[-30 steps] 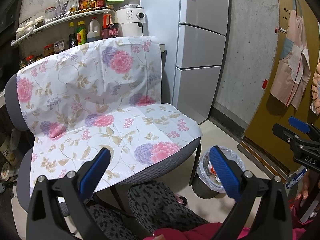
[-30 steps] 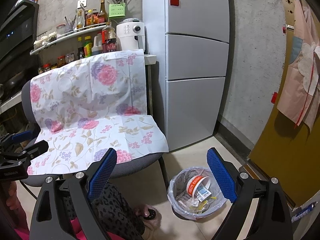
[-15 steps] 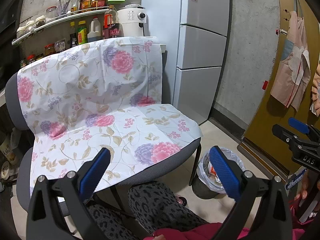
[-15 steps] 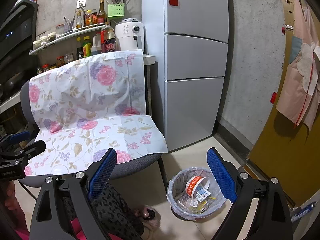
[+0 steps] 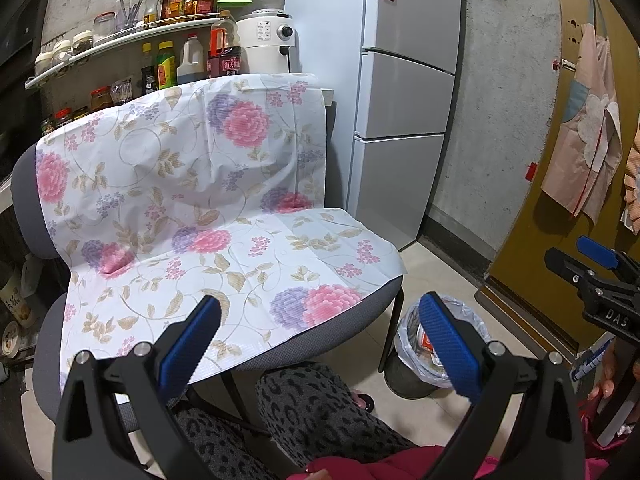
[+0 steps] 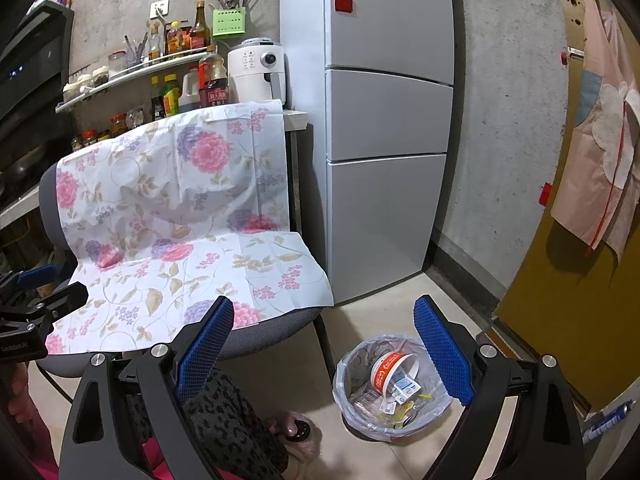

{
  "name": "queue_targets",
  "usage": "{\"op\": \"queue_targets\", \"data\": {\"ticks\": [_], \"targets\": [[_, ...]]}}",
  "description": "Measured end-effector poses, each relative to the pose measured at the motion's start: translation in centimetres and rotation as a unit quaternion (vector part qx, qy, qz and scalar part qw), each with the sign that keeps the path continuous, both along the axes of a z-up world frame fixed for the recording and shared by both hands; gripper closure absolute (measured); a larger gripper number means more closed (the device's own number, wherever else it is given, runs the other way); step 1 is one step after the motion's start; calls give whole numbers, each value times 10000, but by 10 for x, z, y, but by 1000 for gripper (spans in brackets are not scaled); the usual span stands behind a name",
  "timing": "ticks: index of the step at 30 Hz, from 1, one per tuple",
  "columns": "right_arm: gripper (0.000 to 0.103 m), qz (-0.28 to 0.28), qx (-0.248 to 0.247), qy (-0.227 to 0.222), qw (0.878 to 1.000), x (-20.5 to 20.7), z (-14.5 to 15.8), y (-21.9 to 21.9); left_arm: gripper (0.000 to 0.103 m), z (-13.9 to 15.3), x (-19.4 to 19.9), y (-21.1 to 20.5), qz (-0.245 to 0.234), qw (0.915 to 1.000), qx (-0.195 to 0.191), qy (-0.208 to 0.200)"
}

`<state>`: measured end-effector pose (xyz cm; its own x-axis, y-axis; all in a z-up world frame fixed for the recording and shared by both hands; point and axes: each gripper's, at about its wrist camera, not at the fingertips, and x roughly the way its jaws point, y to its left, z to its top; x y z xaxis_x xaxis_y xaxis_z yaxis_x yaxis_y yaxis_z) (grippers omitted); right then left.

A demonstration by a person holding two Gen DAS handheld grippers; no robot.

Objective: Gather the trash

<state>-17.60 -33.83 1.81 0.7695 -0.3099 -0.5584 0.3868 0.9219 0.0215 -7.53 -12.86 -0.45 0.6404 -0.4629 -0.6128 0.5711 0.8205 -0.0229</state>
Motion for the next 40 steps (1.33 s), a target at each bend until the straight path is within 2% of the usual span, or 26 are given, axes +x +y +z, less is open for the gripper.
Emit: {"op": "queue_targets", "data": {"ticks": [23, 27, 36, 40], "targets": [[12, -23, 4, 8, 10000, 0, -2, -2, 7, -1, -2, -1, 62, 10000, 21, -8], [12, -19, 4, 15, 10000, 1, -2, -3, 7, -3, -1, -5, -63, 10000, -32, -10], [12, -101, 178, 170, 9996, 13, -19, -7, 7, -17, 9, -13, 29, 9999, 87, -41], [12, 13, 338, 224, 9992, 32, -31, -3, 7, -36, 32, -6, 170, 9996, 59, 207]]}}
